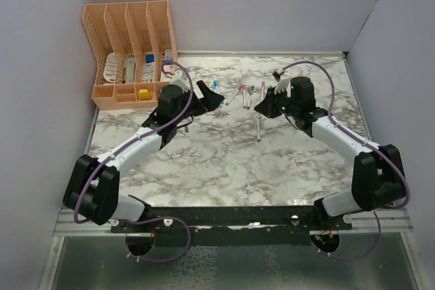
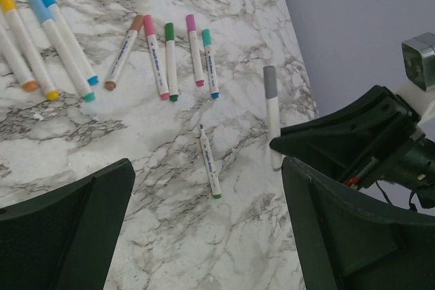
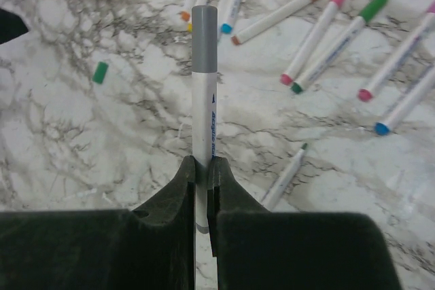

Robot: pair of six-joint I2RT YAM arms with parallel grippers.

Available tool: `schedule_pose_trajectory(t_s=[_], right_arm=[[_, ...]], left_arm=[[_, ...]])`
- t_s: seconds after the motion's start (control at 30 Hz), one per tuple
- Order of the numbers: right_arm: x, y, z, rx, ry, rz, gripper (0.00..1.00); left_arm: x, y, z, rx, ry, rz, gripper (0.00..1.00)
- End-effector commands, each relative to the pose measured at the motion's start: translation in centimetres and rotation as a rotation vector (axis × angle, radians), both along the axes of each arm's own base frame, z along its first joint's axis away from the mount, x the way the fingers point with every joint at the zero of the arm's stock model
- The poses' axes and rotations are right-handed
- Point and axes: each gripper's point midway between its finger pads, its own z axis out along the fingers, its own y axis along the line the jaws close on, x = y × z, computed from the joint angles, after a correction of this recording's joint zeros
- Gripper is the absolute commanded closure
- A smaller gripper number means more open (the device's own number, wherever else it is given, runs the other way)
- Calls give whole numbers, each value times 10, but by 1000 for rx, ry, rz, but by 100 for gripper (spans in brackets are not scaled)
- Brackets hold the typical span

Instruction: Open the pen caps

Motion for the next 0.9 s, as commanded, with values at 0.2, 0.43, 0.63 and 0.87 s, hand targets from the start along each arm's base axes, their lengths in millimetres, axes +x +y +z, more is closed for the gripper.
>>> schedule_pose_trajectory(t_s=[0.2,0.43,0.63,0.87], right_arm=[[-43,69,21,35,-47,221,98],[-54,89,27,43,-59,269,99],[-63,101,32,40,-76,306,99],[-68,110,41,39,-102,331,99]], left_arm=[[5,-36,10,-33,-34,-65,9],[3,-42,0,-25,-17,-67,10],[4,-47,-2,-28,-10,-74,16],[3,-51,-5,-30,-6,-82,25]])
